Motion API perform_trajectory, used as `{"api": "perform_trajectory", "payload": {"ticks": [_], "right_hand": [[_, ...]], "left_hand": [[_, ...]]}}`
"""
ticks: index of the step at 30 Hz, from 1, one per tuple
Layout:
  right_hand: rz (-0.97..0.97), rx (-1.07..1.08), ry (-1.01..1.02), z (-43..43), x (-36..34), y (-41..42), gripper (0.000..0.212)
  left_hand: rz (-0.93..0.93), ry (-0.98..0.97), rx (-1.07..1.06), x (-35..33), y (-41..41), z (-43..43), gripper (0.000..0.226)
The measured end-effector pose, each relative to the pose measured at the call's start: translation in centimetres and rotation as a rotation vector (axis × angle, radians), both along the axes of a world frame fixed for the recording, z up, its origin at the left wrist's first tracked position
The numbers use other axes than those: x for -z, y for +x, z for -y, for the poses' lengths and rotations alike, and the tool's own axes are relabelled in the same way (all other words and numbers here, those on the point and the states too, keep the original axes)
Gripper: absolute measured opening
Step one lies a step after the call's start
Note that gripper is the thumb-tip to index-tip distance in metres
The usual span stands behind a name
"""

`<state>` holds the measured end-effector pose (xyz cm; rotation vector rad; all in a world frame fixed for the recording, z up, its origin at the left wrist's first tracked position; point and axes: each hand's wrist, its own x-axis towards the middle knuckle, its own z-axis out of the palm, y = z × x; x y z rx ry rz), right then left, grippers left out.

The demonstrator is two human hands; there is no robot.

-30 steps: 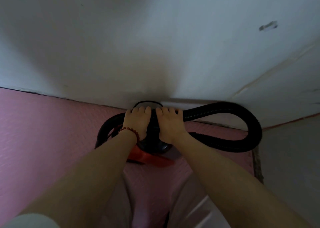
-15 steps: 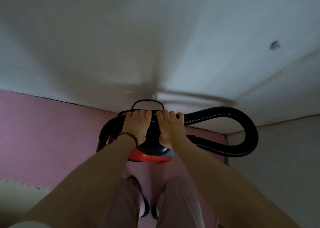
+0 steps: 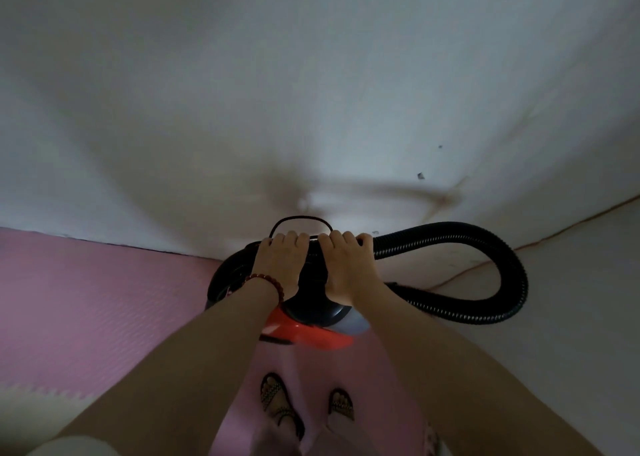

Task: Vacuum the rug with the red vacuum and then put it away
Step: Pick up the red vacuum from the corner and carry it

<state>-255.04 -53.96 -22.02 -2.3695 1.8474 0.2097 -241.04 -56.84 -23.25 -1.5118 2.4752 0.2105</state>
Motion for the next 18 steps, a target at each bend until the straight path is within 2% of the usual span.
{"api": "perform_trajectory", "payload": {"ticks": [18], "right_hand": [[-0.044, -0.01, -0.068, -4.1, -5.3, -4.6, 0.046]], "left_hand": [[0.014, -0.066, 0.022, -5.0, -4.6, -3.9, 0.063]]}}
